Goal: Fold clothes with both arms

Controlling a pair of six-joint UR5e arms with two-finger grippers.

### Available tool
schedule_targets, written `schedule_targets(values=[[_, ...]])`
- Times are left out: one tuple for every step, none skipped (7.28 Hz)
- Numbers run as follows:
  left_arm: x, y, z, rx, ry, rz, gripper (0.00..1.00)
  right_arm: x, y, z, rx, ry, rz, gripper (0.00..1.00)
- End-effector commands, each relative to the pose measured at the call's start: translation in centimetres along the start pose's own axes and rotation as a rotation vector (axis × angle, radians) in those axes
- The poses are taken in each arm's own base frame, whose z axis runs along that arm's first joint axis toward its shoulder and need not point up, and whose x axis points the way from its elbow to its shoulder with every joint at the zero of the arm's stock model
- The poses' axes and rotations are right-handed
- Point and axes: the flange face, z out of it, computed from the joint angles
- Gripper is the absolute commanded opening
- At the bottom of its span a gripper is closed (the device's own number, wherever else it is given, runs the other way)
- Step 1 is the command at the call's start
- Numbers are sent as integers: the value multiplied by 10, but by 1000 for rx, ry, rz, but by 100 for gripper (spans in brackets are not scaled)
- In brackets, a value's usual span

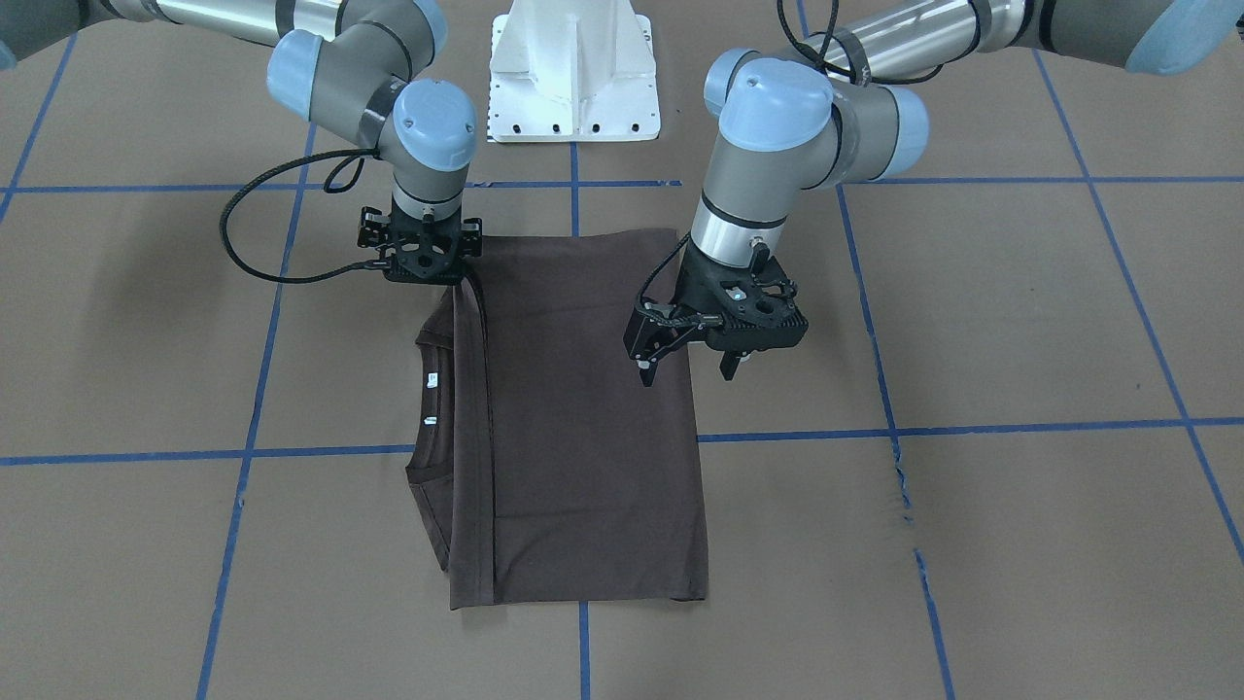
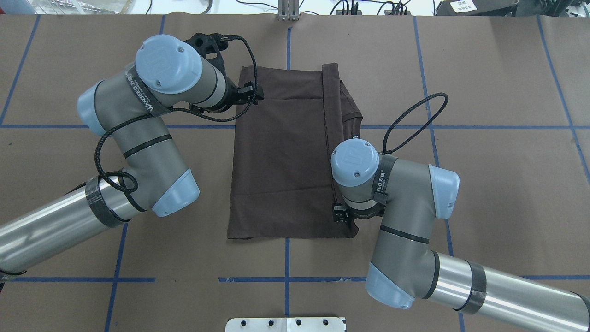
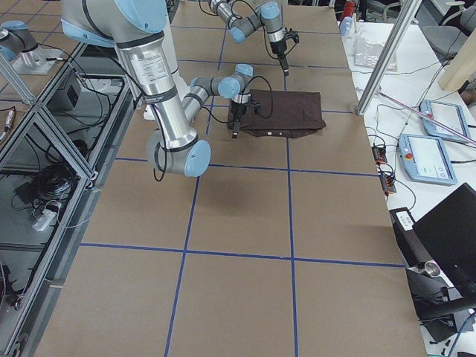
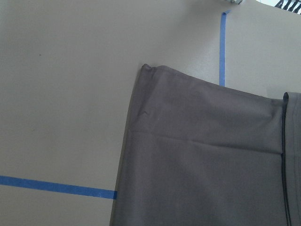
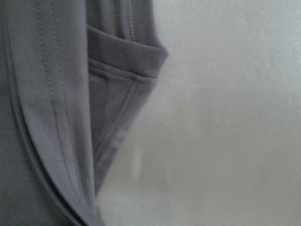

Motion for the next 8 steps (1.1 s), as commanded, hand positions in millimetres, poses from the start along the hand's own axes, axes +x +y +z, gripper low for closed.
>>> schedule_targets(values=[[0,0,0,-1,-1,-2,100,59,8,4,9,13,-27,100],[0,0,0,-1,-1,-1,100,73,7,-10,35,-8,-40,100],[1,1,-1,-2,1,0,100,66,-8,-37,65,-52,-29,100],[2,1,-2,-3,3,0,100,46,-24,-59,100,-82,-26,100],[2,1,-5,-3,8,1,100,30,-44,-76,148,-143,-25,100],[0,5,-4,-22,9,-5,100,29,-52,-93,210,-239,-44,100],[-39,22,1,-57,-4,-45,100,26,-45,-104,196,-305,-61,100],[-47,49,-12,-78,55,-58,100,28,-45,-115,198,-326,-46,100]])
